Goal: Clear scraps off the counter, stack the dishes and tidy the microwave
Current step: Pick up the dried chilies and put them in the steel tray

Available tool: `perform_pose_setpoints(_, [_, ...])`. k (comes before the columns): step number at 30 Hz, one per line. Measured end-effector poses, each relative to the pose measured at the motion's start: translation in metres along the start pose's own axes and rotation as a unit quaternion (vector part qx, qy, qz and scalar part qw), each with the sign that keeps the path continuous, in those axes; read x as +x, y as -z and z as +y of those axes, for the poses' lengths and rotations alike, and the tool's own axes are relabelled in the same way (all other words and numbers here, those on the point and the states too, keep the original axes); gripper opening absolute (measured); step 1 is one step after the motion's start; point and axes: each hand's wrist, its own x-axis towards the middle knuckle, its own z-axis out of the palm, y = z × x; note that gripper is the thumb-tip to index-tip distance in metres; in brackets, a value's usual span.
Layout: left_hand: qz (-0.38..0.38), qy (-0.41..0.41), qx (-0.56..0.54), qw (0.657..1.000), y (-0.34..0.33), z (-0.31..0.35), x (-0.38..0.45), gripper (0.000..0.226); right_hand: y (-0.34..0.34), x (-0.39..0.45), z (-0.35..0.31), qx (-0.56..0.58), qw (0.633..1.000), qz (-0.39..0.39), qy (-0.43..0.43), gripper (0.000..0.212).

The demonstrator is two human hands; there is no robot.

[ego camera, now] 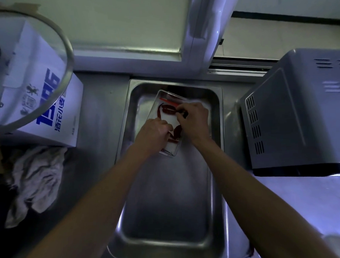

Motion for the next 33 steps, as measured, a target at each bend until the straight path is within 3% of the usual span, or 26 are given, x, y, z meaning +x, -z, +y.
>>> perform_pose_setpoints(7, [0.017, 0.011, 0.002, 1.0, 0.005, -0.002, -0.016, 0.028, -0.002, -0.008, -0.002, -0.017, 0.999, 0.045, 0.01, 0.019])
perform_pose_setpoints(19, [0.039, 0.019, -0.011, 0.999, 0.043, 0.036, -0.062, 0.024, 0.049, -0.073, -0.013, 0.007, 0.999, -0.041, -0.032, 0.032])
perform_pose_setpoints(25, [0.073, 0.01, 0.002, 0.997, 0.059, 0.072, -0.09, 0.024, 0.089, -0.116, -0.012, -0.027, 0.993, -0.093, -0.074, 0.033])
perform_pose_setpoints(33, [0.042, 0.007, 0.003, 0.999, 0.054, 0.151, -0.119, 0.035, 0.148, -0.192, 0.018, 0.003, 0.996, -0.051, -0.069, 0.029])
